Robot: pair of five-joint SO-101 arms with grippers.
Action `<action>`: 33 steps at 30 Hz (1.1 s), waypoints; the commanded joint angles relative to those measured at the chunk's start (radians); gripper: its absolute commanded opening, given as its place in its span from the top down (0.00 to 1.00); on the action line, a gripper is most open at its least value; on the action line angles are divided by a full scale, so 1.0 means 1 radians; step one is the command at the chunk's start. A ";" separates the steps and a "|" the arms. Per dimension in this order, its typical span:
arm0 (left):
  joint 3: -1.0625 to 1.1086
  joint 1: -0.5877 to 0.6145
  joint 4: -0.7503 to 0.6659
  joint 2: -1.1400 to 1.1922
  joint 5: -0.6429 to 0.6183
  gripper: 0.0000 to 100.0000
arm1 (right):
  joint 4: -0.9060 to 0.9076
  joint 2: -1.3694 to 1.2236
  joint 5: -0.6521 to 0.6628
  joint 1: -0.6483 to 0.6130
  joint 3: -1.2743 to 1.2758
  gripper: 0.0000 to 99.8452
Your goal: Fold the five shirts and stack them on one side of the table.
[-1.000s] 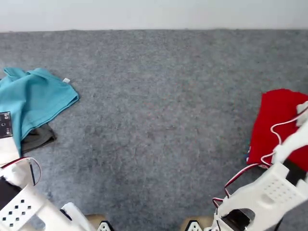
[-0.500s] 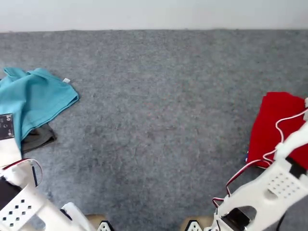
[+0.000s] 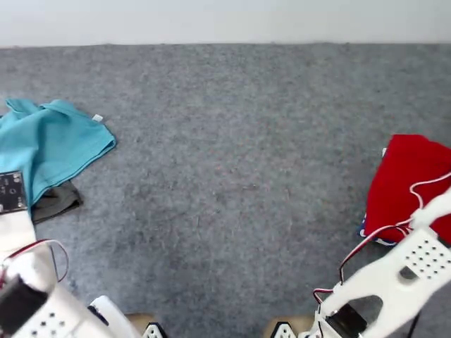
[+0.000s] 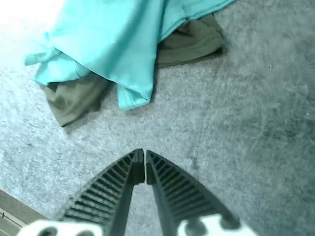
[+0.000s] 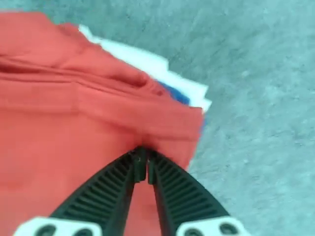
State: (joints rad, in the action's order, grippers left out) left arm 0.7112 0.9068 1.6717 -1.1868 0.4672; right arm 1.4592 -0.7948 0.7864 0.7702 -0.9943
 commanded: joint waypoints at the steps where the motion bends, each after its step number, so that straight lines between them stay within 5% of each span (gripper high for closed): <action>1: -0.004 0.000 -0.005 -0.044 0.003 0.99 | 0.140 0.105 0.008 -0.041 -0.143 0.99; 5: -0.004 0.000 -0.005 -0.054 0.003 0.98 | 0.338 0.157 0.008 -0.104 -0.272 0.99; 14: 0.174 0.000 -0.132 -0.052 0.141 0.98 | 0.338 0.300 -0.109 -0.143 -0.193 0.99; 20: 0.252 0.003 -0.186 -0.051 0.178 0.88 | 0.338 0.544 -0.110 -0.139 0.118 0.99; 27: 0.406 0.006 -0.368 -0.034 0.288 0.88 | 0.337 0.929 -0.112 -0.189 0.632 0.99; 33: 0.340 0.006 -0.456 0.258 0.299 0.88 | 0.335 1.164 -0.112 -0.232 0.911 0.99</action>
State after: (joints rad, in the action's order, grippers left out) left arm 1.1270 0.9068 1.2513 -1.0733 0.7587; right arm 1.7568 0.2424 0.6836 0.5524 -0.1703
